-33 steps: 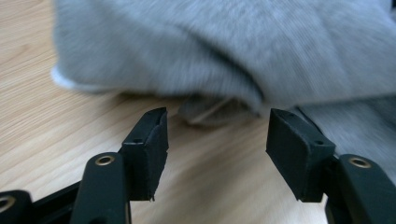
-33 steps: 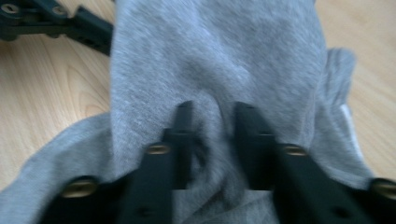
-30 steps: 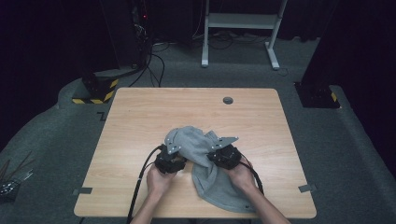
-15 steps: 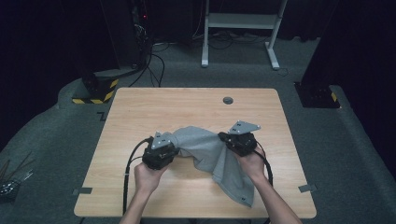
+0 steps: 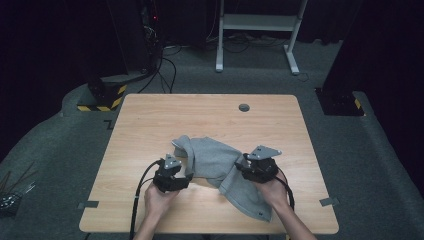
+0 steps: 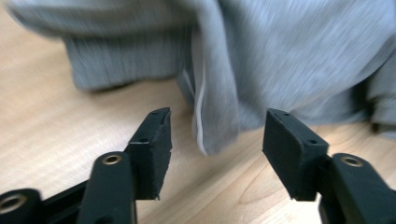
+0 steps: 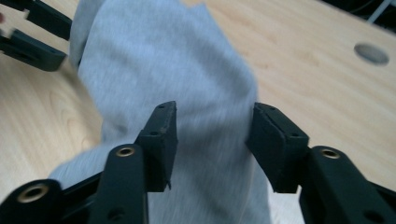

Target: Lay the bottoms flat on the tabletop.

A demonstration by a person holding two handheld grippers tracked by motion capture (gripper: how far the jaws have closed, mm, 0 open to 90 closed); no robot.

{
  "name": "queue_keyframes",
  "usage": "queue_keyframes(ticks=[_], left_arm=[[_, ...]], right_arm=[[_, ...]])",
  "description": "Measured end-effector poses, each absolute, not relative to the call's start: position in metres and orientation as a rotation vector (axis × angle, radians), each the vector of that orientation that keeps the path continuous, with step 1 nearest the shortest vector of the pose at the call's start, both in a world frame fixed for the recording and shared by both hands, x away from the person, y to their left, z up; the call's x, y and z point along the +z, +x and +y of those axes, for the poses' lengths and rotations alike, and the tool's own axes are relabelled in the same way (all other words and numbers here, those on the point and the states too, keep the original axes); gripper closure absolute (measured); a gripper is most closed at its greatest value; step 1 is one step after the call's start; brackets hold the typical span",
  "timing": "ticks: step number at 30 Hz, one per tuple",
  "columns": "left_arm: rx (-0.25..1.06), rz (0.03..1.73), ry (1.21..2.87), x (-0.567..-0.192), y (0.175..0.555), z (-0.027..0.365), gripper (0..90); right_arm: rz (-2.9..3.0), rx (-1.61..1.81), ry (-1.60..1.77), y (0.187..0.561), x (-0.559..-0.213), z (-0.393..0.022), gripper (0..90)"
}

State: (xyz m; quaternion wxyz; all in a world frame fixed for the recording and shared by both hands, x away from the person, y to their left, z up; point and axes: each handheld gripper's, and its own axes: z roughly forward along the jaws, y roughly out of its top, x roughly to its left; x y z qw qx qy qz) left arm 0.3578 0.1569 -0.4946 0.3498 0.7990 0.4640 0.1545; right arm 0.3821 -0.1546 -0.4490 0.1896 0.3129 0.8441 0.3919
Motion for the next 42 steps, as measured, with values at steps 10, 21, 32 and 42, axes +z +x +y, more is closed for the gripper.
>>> queue_keyframes(ticks=[10,21,32,42], left_arm=[[0.363,1.117,2.039,-0.492,0.364,0.145,83.7],[0.521,1.094,1.89,-0.417,0.355,0.18,84.6],[0.426,1.249,2.024,-0.486,0.354,0.178,47.0],[0.422,1.244,2.068,-0.51,0.378,0.144,53.5]], right_arm=[[2.458,1.065,0.938,0.387,-0.479,-0.168,87.2],[2.246,1.113,0.899,0.397,-0.417,-0.184,87.2],[2.342,1.049,1.03,0.397,-0.459,-0.19,51.8],[2.419,0.896,1.015,0.401,-0.507,-0.172,56.6]])
